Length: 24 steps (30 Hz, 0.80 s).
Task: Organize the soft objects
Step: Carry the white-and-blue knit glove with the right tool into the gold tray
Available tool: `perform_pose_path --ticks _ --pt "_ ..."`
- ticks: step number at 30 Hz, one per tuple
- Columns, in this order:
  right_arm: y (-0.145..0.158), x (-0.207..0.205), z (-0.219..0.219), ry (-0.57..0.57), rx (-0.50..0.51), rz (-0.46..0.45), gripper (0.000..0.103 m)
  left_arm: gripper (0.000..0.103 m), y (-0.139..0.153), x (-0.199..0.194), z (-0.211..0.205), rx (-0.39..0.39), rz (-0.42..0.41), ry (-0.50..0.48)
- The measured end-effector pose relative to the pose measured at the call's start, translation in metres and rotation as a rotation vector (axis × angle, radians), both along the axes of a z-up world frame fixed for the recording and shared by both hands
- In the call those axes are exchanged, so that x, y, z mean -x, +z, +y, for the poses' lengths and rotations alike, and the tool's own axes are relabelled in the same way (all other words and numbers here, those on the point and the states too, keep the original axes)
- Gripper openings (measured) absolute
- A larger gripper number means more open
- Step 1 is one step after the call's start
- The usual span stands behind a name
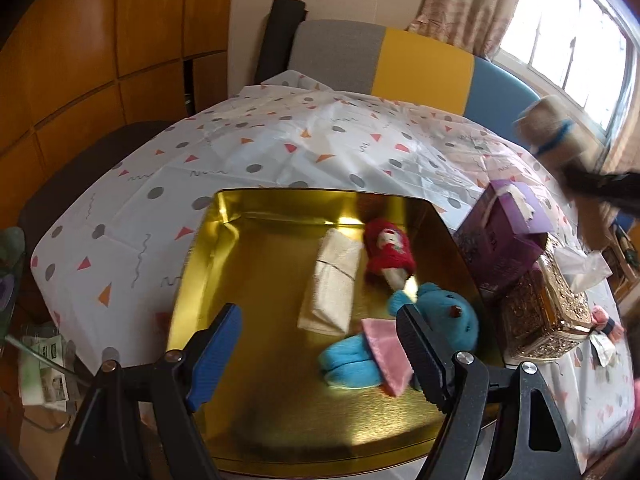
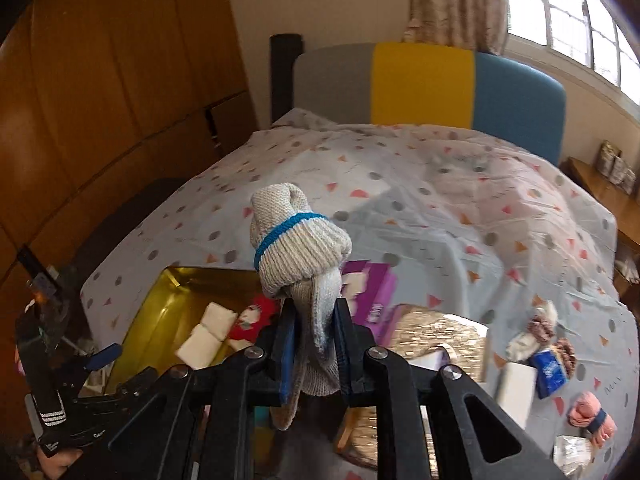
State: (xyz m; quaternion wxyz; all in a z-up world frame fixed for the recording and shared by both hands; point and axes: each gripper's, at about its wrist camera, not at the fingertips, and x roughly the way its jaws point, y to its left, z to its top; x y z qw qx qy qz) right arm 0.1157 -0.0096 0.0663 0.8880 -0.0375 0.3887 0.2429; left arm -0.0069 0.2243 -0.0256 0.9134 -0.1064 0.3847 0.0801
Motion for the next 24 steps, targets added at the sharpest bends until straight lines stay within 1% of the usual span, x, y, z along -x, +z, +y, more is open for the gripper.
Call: perform_pose_path --ticks 3,5,7,12,13,15,17,20,24 --pt "-0.03 -0.002 0.046 0.06 -0.003 0.084 0.016 0.08 -0.001 0.007 0.018 0.003 -0.004 0.052" --pt "-0.054 -0.008 0.07 0.08 -0.019 0.162 0.016 0.08 -0.003 0.011 0.029 0.018 -0.002 0.078" --pt "-0.076 -0.014 0.091 0.084 -0.038 0.23 0.016 0.08 -0.004 0.014 0.04 0.025 -0.003 0.105" --pt "-0.118 -0.028 0.127 0.07 -0.016 0.336 0.02 0.08 -0.009 0.022 0.056 0.042 0.006 0.147" --pt "-0.124 -0.027 0.127 0.06 -0.009 0.342 0.021 0.08 -0.011 0.023 0.058 0.045 0.008 0.151" --pt "-0.133 -0.027 0.13 0.055 -0.006 0.367 0.028 0.08 -0.013 0.023 0.06 0.052 0.01 0.152" --pt "-0.134 -0.023 0.126 0.056 -0.01 0.372 0.029 0.08 -0.014 0.023 0.06 0.048 0.012 0.155" --pt "-0.13 -0.017 0.115 0.054 -0.02 0.348 0.031 0.08 -0.014 0.023 0.057 0.049 0.013 0.146" --pt "-0.114 -0.005 0.101 0.053 0.0 0.262 0.031 0.08 -0.011 0.021 0.047 0.029 0.013 0.125"
